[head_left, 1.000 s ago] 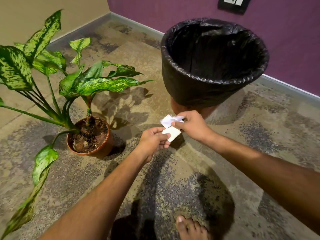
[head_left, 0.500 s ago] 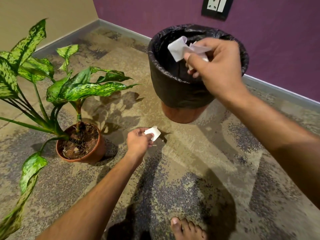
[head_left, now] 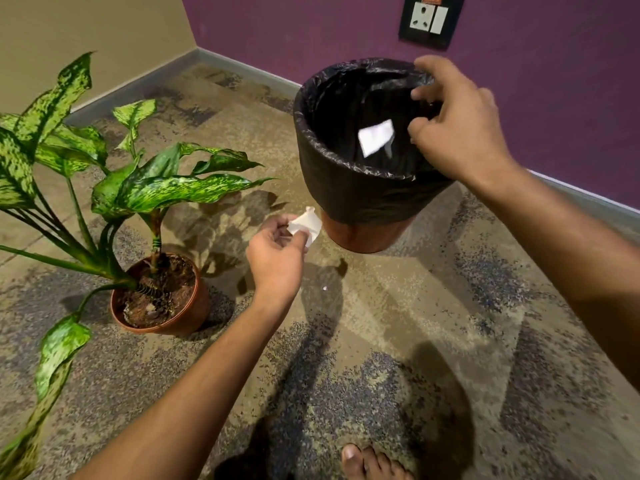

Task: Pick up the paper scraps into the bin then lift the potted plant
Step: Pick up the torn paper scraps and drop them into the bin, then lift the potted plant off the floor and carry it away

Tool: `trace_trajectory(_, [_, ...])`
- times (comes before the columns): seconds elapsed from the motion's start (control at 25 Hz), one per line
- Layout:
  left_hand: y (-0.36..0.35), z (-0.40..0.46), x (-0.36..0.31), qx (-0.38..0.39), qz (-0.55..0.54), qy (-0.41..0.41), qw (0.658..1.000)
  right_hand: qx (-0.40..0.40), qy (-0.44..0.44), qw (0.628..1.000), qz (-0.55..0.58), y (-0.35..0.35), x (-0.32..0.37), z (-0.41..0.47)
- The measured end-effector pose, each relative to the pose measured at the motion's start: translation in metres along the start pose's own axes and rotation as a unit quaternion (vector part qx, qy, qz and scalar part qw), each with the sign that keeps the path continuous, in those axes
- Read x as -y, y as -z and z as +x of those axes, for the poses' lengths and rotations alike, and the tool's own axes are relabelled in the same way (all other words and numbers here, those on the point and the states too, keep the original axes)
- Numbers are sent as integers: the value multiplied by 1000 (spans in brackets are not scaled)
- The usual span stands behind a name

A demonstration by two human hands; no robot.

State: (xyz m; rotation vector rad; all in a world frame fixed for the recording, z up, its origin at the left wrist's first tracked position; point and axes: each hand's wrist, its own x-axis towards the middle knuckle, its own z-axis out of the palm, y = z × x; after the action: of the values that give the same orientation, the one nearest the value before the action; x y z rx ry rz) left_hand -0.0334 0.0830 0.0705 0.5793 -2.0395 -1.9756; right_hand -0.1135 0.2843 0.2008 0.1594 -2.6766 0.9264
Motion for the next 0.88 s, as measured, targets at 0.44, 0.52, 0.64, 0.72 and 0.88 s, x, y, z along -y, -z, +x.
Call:
trace_trajectory(0.44, [-19,-16,-71,117,-129,-144,974,163,49,967,189,-12,17,-26])
trace_trajectory(0.52, [-18,-16,-64,126,-129,-124,976,94,30,976,196,-3,12,-17])
trace_trajectory(0.64, [-14,-15,-47,114,-75,-83,987,-7,20,993,116,7,5,-2])
trace_trajectory(0.72, [-8,-13,-32,111,-19,-50,992,-44,20,999,20,6,2,2])
trace_trajectory(0.88, [18,-4,2,125,124,36,984,-73,98,992,35,-12,25,-11])
